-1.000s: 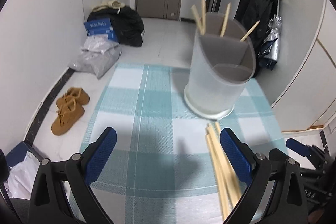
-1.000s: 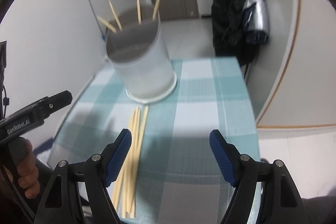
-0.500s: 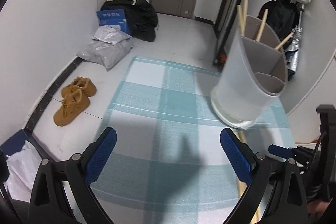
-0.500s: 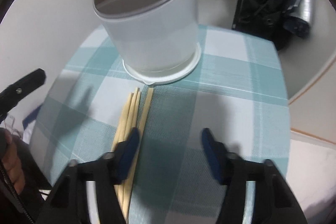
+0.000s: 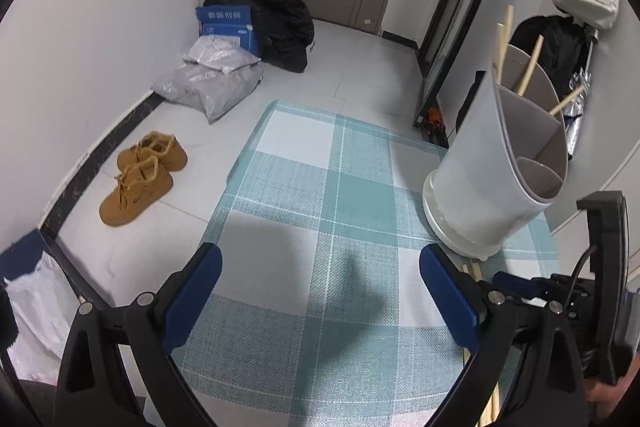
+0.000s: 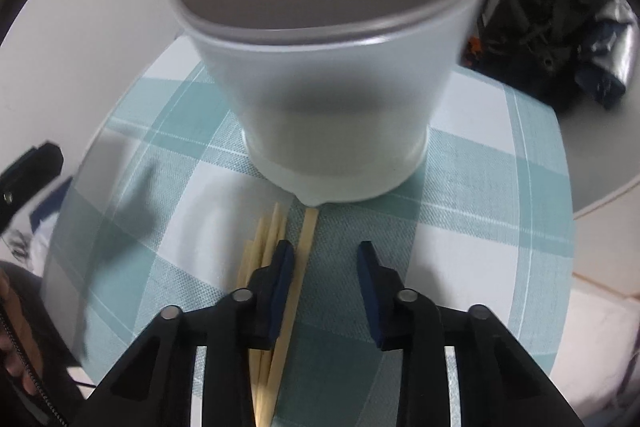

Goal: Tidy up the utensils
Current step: 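Lower the right gripper to the chopstick pile and pinch one chopstick, then lift the chopstick with the right gripper while the left gripper lowers to the pile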

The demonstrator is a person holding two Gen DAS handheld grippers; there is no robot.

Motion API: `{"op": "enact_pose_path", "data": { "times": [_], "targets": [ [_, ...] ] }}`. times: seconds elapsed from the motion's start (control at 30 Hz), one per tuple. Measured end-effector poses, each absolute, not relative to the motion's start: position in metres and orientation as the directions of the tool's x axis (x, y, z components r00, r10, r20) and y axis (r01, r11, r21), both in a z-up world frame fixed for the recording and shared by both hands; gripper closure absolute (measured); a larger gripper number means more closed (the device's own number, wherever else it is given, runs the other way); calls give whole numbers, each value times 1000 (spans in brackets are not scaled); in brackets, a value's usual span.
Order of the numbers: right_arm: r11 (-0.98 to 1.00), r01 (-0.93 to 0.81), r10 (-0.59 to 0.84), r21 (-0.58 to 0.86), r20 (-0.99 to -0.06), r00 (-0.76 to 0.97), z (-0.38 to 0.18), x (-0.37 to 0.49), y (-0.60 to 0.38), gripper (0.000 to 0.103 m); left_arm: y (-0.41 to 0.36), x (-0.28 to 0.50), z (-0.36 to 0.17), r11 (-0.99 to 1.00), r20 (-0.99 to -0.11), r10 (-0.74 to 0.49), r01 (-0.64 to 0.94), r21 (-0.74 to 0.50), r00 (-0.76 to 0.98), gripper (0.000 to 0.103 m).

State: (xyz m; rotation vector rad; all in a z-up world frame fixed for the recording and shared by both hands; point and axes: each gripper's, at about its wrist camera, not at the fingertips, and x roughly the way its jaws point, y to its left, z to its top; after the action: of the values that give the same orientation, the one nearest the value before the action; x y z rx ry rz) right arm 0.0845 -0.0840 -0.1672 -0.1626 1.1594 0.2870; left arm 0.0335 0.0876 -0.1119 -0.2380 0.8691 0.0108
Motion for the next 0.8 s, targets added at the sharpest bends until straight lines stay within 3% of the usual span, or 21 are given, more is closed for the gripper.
{"op": "enact_pose_path", "data": {
  "times": [0.1, 0.17, 0.8],
  "targets": [
    [941, -337, 131, 2, -924, 360, -167, 81, -80, 95, 93, 35, -113, 962, -765, -107, -127, -240, 635, 7],
    [937, -350, 132, 1, -928, 349, -166, 78, -80, 97, 94, 36, -113, 958, -765, -109, -137, -251, 635, 7],
    [922, -386, 120, -6, -946, 302, -161, 54, -78, 93, 95, 34, -107, 943, -779, -173, -127, -308, 602, 7]
  ]
}}
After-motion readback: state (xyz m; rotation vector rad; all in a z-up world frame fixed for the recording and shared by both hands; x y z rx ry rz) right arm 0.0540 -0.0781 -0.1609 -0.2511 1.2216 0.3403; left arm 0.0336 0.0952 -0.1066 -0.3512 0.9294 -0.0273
